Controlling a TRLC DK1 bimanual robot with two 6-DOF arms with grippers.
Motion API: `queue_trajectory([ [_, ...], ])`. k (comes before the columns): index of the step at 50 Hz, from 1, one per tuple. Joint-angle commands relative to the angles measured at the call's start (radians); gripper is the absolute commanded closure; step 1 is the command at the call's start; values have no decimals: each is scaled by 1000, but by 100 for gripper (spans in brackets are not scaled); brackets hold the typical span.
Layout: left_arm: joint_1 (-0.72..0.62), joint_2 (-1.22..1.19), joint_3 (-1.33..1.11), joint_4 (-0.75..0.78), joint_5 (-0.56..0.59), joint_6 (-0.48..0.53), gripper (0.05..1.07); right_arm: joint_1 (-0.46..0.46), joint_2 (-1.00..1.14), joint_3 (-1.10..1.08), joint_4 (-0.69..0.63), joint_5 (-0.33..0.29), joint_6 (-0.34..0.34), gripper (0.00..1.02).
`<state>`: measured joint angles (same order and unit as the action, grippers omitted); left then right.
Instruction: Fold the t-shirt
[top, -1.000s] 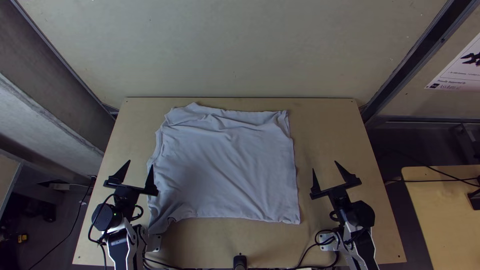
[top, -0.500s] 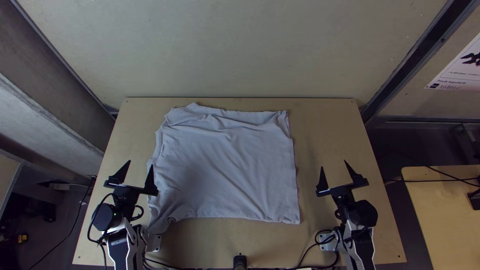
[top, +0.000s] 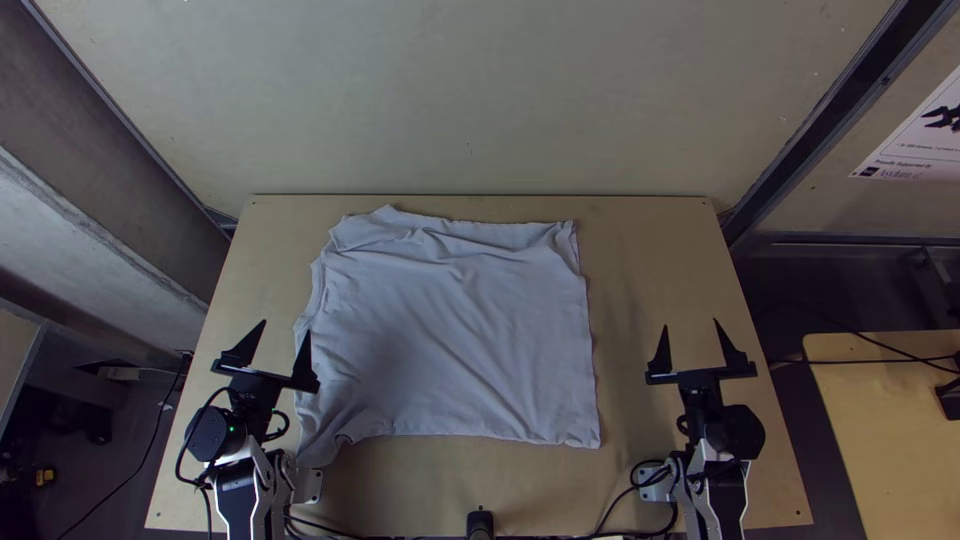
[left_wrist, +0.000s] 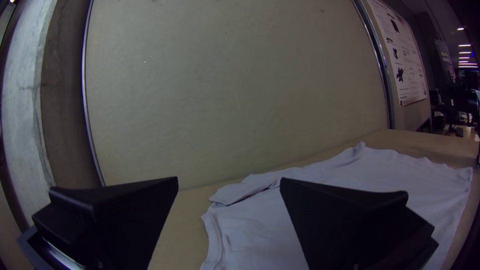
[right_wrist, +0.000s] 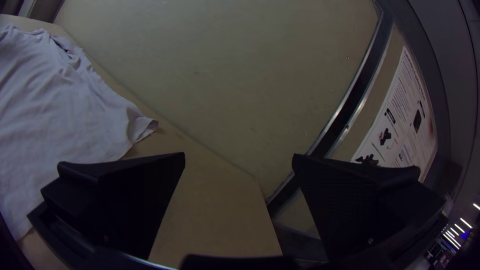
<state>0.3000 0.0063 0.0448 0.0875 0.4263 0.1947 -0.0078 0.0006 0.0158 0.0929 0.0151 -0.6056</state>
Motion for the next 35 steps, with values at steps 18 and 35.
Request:
queue_trajectory([
  [18,-16,8,-8,37,-3,134,11,9,6,44,-50,-55,9,4],
  [35,-56,437,319,11,-4,193,11,9,242,355,-262,-67,-29,4],
])
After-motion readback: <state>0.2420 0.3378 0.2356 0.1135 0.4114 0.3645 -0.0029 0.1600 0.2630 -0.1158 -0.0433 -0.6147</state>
